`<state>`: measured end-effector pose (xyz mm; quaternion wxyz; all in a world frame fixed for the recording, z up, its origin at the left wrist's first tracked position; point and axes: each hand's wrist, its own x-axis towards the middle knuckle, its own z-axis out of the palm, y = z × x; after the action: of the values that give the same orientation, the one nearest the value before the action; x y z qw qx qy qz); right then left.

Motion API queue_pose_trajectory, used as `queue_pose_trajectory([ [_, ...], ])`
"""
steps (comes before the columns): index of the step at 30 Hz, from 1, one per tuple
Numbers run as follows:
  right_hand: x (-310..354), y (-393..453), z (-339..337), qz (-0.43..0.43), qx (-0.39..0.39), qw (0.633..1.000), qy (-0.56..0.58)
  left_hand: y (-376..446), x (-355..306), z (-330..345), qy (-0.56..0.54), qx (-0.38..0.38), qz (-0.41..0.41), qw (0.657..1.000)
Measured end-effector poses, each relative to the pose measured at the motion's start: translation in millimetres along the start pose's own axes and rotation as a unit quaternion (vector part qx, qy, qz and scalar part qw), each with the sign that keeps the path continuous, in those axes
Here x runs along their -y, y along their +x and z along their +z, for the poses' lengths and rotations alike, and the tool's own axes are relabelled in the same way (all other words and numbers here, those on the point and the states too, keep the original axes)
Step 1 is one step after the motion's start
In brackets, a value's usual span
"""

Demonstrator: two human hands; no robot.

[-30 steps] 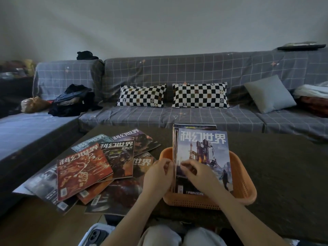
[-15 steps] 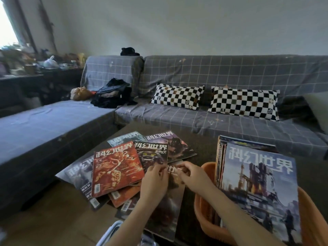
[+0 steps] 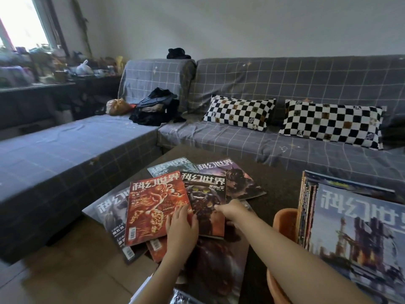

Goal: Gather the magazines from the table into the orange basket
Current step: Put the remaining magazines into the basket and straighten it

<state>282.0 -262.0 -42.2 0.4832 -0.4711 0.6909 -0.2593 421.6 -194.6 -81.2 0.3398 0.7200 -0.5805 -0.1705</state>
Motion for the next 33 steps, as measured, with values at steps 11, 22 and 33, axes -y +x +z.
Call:
queue_pose_trajectory([
  [11,14,-30,-17,-0.103,-0.083,0.991,-0.005,-7,-8,-12,-0.054,0.007,-0.004,0.999],
  [22,-36,-142,-132,-0.161,-0.124,0.97,0.134,-38,-82,-32,-0.194,0.048,0.026,0.979],
  [33,-130,-217,-218,-0.128,-0.193,0.96,0.159,-99,-158,11,-0.294,0.152,0.054,0.942],
])
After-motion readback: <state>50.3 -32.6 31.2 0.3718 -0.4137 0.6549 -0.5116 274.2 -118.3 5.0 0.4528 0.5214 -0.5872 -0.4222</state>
